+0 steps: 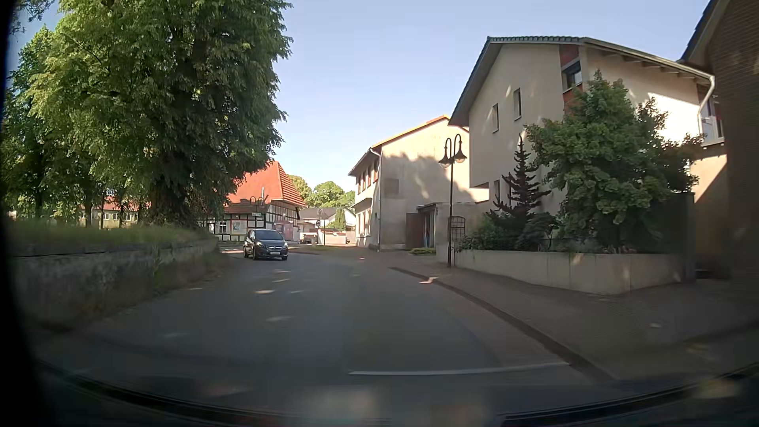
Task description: Follow the waypoints while adhering to traffic rules and regulations
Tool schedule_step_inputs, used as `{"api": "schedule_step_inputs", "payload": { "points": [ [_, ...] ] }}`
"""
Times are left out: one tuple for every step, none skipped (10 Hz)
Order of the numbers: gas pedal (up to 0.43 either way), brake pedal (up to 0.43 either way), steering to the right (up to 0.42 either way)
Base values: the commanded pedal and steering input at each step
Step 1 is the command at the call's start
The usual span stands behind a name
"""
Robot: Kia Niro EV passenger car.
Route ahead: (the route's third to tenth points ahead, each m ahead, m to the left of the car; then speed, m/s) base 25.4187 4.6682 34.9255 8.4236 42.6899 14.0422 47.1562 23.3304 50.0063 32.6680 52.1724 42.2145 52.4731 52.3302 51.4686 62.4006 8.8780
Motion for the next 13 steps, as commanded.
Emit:
{"api": "schedule_step_inputs", "payload": {
  "points": [
    [0.157,0.006,-0.031],
    [0.157,0.006,-0.031],
    [0.157,0.006,-0.031],
    [0.157,0.006,-0.034],
    [0.157,0.006,-0.038],
    [0.150,0.006,-0.043],
    [0.150,0.006,-0.049],
    [0.130,0.006,-0.053],
    [0.110,0.006,-0.055],
    [0.028,0.006,-0.056],
    [0.000,0.006,-0.058],
    [0.000,0.006,-0.059],
    [0.000,0.006,-0.061]
  ]
}}
